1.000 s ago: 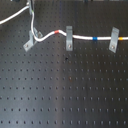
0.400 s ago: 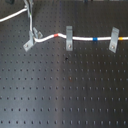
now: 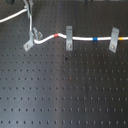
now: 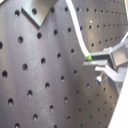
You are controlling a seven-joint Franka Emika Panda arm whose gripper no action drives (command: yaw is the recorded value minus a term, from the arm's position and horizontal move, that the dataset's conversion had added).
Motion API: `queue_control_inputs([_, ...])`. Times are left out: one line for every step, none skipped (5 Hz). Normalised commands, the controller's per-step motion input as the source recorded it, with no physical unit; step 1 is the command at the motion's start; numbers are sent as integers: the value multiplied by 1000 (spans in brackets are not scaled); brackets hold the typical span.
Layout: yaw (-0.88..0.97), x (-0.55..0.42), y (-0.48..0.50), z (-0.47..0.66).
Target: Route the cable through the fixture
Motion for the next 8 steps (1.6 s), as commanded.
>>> queue_control_inputs([0, 236, 277, 4])
queue_control_inputs([0, 211, 280, 17])
queue_control_inputs([0, 178, 153, 9])
queue_control_inputs([0, -7, 11, 23])
queue_control_inputs([206, 66, 144, 215])
queue_control_inputs([429, 80, 276, 290])
queue_control_inputs([406, 290, 225, 217])
queue_control_inputs([343, 357, 202, 143])
